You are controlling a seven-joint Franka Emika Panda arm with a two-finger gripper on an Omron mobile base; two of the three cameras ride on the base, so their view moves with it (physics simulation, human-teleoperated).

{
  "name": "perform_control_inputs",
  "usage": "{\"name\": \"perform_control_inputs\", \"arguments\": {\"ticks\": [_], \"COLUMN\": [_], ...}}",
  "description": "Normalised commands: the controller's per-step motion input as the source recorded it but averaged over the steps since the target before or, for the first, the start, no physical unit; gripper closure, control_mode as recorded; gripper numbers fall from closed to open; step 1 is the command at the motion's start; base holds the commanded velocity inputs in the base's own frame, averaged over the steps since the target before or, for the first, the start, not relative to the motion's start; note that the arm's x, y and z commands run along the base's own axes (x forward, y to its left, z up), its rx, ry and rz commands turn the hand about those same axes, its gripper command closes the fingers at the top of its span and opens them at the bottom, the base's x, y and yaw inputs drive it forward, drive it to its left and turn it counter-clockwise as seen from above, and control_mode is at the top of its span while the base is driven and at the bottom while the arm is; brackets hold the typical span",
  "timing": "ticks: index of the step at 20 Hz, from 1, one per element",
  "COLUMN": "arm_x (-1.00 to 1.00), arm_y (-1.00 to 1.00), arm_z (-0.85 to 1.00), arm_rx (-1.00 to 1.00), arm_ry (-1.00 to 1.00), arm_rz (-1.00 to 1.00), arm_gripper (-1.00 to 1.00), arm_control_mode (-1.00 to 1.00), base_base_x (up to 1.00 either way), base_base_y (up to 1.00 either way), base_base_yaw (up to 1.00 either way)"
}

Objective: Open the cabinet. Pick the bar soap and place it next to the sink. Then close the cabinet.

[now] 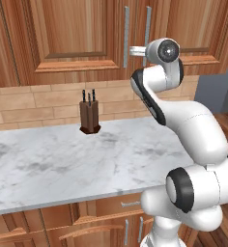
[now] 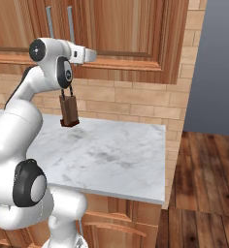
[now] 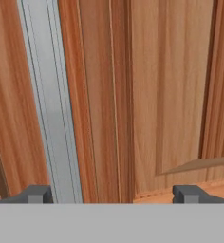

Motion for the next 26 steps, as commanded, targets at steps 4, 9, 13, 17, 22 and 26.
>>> {"name": "perform_control_inputs", "arguments": {"ticks": [4,9,13,17,22,26], "arm_x": [0.30,0.03,0.00,-0.25,-0.84,-1.00], "arm_y": [0.00,0.00,-0.10,-0.53,-0.73,-0.76], "arm_z": [0.00,0.00,0.00,0.00,0.00,0.00], "arm_rx": [0.00,0.00,-0.01,0.00,0.00,0.00], "arm_ry": [0.00,0.03,0.01,0.01,0.00,0.00], "arm_rz": [0.00,0.00,-0.01,0.00,0.00,-0.01], "arm_gripper": [1.00,1.00,1.00,1.00,1.00,1.00], "arm_control_mode": [-1.00,-1.00,-1.00,-1.00,-1.00,-1.00], "base_base_x": [0.00,0.00,0.00,0.00,0.00,0.00], "base_base_y": [0.00,0.00,0.00,0.00,0.00,0.00], "base_base_yaw": [0.00,0.00,0.00,0.00,0.00,0.00]}}
